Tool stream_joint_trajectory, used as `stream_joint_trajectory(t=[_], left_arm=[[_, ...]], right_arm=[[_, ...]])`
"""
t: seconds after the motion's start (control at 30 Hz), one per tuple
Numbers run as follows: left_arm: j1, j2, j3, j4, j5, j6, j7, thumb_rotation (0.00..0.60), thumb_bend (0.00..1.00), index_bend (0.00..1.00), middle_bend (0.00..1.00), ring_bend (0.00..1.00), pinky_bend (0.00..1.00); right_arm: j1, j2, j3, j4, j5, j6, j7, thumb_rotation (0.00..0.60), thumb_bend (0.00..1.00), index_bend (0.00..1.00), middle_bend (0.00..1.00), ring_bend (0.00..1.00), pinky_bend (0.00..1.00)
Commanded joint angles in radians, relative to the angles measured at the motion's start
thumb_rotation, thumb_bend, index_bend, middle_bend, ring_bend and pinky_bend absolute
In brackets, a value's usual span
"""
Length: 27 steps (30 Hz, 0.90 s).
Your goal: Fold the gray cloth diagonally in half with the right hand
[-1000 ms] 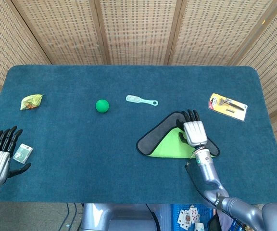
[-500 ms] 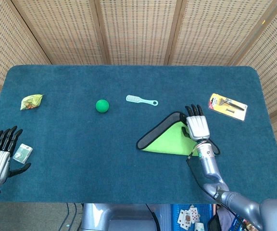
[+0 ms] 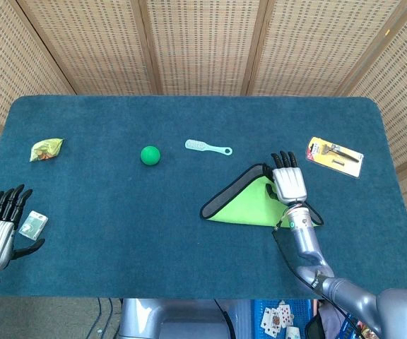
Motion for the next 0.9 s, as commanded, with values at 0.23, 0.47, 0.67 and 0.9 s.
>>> stream_joint_trajectory(t=[0.23, 0.47, 0.67, 0.9], left_arm=[[-0.001, -0.001, 0.0, 0.002, -0.003, -0.003, 0.0, 0.6, 0.11, 0.0, 0.0, 0.0, 0.0], [-0.002, 0.0, -0.002, 0.004, -0.011, -0.009, -0.003, 0.6, 0.11, 0.0, 0.0, 0.0, 0.0], [-0.004, -0.003, -0.002, 0.009, -0.017, -0.017, -0.004, 0.6, 0.11, 0.0, 0.0, 0.0, 0.0], [-0.006, -0.005, -0.001, 0.011, -0.021, -0.025, -0.001, 0.6, 0.11, 0.0, 0.0, 0.0, 0.0]], right_arm=[[0.027, -0.01, 0.002, 0.019, 0.003, -0.01, 0.004, 0.6, 0.6, 0.63, 0.14, 0.0, 0.0], [0.055, -0.029, 0.007, 0.054, 0.012, -0.031, 0.006, 0.6, 0.6, 0.63, 0.14, 0.0, 0.0], [0.083, -0.05, 0.019, 0.108, 0.028, -0.055, 0.018, 0.6, 0.6, 0.63, 0.14, 0.0, 0.0], [0.102, -0.061, 0.024, 0.155, 0.037, -0.073, 0.035, 0.6, 0.61, 0.63, 0.15, 0.0, 0.0]])
